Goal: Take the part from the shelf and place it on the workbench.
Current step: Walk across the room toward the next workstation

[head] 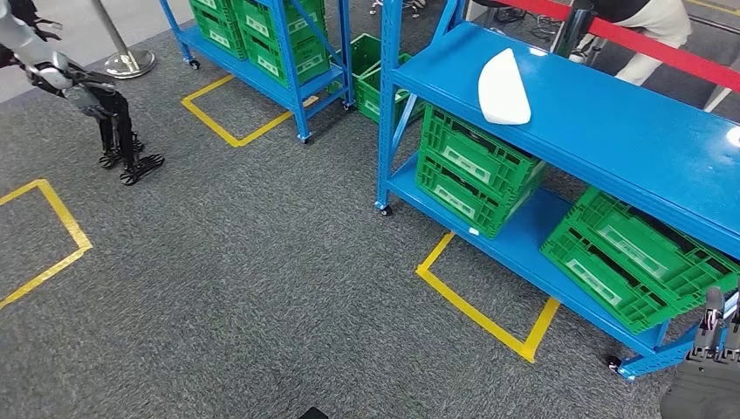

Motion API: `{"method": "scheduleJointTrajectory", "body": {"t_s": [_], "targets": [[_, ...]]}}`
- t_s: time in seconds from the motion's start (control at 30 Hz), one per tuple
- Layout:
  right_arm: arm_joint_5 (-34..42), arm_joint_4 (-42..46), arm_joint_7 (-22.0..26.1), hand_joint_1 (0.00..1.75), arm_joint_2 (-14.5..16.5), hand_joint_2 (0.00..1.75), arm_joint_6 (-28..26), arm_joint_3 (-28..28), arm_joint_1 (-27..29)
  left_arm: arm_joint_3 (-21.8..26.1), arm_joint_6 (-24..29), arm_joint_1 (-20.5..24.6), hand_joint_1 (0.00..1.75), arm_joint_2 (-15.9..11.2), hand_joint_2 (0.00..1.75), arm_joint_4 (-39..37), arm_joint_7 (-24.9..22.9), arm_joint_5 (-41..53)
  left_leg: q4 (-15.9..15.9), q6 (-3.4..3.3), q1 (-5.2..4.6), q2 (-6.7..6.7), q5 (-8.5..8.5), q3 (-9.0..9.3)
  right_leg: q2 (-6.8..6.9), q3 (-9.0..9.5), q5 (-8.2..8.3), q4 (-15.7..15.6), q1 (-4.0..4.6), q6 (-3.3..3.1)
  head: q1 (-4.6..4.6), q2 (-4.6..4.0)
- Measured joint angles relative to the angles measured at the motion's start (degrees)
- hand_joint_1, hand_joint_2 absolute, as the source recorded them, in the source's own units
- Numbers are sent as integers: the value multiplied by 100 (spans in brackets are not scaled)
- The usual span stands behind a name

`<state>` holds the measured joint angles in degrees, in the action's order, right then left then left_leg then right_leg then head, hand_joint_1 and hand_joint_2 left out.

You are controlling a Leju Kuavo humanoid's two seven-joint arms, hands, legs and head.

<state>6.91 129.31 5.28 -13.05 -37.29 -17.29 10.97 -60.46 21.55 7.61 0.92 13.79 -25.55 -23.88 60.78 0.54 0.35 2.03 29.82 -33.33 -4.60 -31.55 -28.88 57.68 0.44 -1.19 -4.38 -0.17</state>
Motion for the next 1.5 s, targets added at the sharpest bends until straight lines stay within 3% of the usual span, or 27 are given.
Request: {"method": "scheduleJointTrajectory", "body": {"t_s": [0.07, 0.2, 0.33, 0.53, 0.7, 0.73, 0.8, 0.83, 0.87, 0.93, 0.97, 1.0, 1.13, 1.2, 1.27, 1.33, 1.37, 1.4, 1.43, 1.5], "targets": [[-26, -5, -69, 0, 2, 0, 0, 13, 16, 0, -23, 14, 0, 1, 0, 0, 2, -21, -249, -26, -10, 37, -16, 104, -64, -16, -15, 10, -4, 52, -1, 0], [-77, -10, -182, 0, 8, 0, 0, 92, 24, 1, -91, 12, 0, 10, 0, 1, -7, -150, -297, -13, -32, 15, -7, 135, -70, 0, -36, 0, -32, 7, 2, 0], [-83, -9, -227, 0, 25, 0, 0, 132, 22, 3, -172, 9, 0, 15, 0, 1, -7, -323, -297, -37, -46, -2, 5, 138, -73, 19, -34, -32, -43, 21, 3, 0], [-85, -8, -227, 0, 32, 0, 0, 139, 19, 4, -172, 10, 0, 7, 0, -2, -7, -441, -284, -160, -101, -15, 52, 147, -95, 40, -21, -78, -95, 220, 1, 0], [-85, -8, -228, 0, 33, 0, -1, 139, 21, 4, -160, 12, 0, 4, 0, -2, -7, -457, -327, -209, -105, -24, 56, 152, -96, 47, 23, -17, -97, 256, 1, 0], [-87, -7, -227, 0, 33, 0, -1, 139, 13, 4, -156, 10, 0, 7, 0, -2, -7, -461, -356, -227, -93, -51, 52, 204, -4, 8, -33, 77, -88, 273, 8, 0], [-87, -13, -224, 0, 34, 0, -1, 139, -1, 4, -150, -12, 0, 15, 0, -3, -7, -470, -413, -242, -72, -199, 85, 335, 258, -462, -373, 897, -99, 333, 25, 0], [-87, -17, -224, 0, 34, 0, -1, 140, -8, 4, -148, -25, 0, 19, 0, -3, -7, -474, -439, -237, -59, -279, 113, 414, 390, -666, -469, 1221, -112, 364, 33, 0], [-85, -22, -224, 0, 35, 0, -1, 140, -5, 4, -151, -35, 0, 20, 0, -4, -7, -475, -438, -210, -55, -334, 155, 456, 434, -784, -427, 1339, -136, 374, 35, 0], [-80, -29, -223, 0, 36, 0, -1, 140, 2, 5, -163, -34, 0, 21, 0, -4, -7, -472, -441, -150, -43, -354, 230, 548, 438, -491, 9, 646, -161, 365, 36, 0], [-75, -32, -221, 0, 37, 0, -1, 141, 8, 5, -170, -28, 0, 21, 0, -5, -6, -470, -436, -114, -41, -355, 266, 579, 443, -359, 89, 333, -156, 341, 39, 0], [-66, -36, -217, 0, 39, 0, -1, 142, 20, 6, -175, -23, 0, 21, 0, -5, -4, -467, -434, -74, -41, -354, 299, 595, 446, -274, 114, 147, -145, 307, 39, 0], [-45, -34, -204, 0, 49, 0, 0, 142, 47, 7, -181, -8, 0, 22, 0, -3, 1, -464, -305, 69, -22, -296, 363, 638, 456, -142, 0, 57, -120, 116, 24, 0], [-46, -31, -203, 0, 52, 0, 0, 143, 40, 7, -181, 4, 0, 21, 0, -2, 1, -463, 120, 123, -5, -224, 469, 418, 461, -25, -38, 20, -131, 49, 14, 0], [-41, -34, -200, 0, 59, 0, 0, 144, 35, 7, -181, -1, 0, 18, 0, -3, 2, -461, 829, 156, 3, -186, 715, -68, 462, 56, -90, 8, -121, 11, 10, 0], [-33, -38, -193, 0, 68, 0, 0, 144, 37, 7, -180, -11, 0, 13, 0, -4, 2, -460, 1208, 156, 5, -188, 847, -481, 443, 142, -159, 9, -103, -4, 9, 0], [-31, -38, -188, 0, 72, 0, 0, 143, 37, 7, -179, -14, 0, 10, 0, -5, 2, -456, 1133, 138, 2, -189, 758, -557, 432, 199, -203, 9, -94, -6, 9, 0], [-31, -38, -182, 0, 75, 0, 0, 143, 37, 7, -178, -15, 0, 6, 0, -6, 2, -452, 906, 110, -6, -191, 555, -552, 422, 266, -252, 9, -85, -5, 9, 0], [-31, -38, -176, 0, 78, 0, 0, 143, 37, 7, -178, -18, 0, 2, 0, -7, 2, -447, 556, 65, -25, -199, 231, -497, 417, 328, -306, 5, -80, 3, 9, 0], [-31, -45, -167, 0, 82, 0, 0, 143, 38, 8, -175, -23, 0, -5, 0, -9, 5, -440, 45, -19, -75, -206, -169, -398, 407, 411, -399, 10, -72, 49, 15, 0]]}}
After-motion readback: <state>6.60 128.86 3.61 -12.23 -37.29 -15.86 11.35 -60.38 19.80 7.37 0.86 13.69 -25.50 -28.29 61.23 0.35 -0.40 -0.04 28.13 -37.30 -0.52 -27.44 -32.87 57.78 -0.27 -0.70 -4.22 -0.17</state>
